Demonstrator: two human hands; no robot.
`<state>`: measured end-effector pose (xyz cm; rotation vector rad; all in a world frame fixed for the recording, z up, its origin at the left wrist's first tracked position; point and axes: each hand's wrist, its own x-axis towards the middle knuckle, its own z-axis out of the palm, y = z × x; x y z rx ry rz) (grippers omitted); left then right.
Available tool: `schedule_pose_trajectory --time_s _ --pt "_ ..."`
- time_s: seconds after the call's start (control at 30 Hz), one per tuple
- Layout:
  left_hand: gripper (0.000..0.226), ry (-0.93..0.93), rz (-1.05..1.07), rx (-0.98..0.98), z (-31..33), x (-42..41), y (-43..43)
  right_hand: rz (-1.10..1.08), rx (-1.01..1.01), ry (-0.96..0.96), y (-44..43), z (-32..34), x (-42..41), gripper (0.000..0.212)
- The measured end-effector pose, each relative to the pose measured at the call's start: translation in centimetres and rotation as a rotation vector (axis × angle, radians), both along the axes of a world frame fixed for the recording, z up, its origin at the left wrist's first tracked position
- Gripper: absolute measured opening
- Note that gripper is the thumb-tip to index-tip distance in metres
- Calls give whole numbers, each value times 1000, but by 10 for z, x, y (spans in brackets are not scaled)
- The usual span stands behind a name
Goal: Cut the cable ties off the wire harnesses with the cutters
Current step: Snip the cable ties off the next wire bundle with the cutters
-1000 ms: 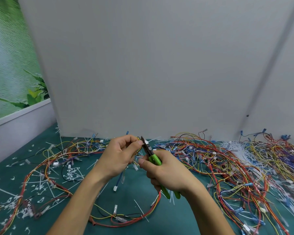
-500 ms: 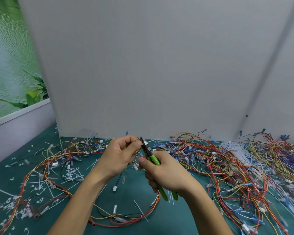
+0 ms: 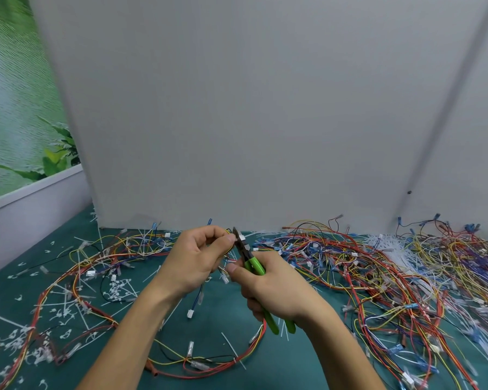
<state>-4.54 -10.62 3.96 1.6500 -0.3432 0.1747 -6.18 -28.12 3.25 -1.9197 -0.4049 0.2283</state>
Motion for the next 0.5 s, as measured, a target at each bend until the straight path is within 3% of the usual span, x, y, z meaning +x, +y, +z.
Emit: schedule_pose_trajectory --time_s 0.5 --pt "34 13 -29 -36 -2 2 -1 18 31 -4 3 -5 2 25"
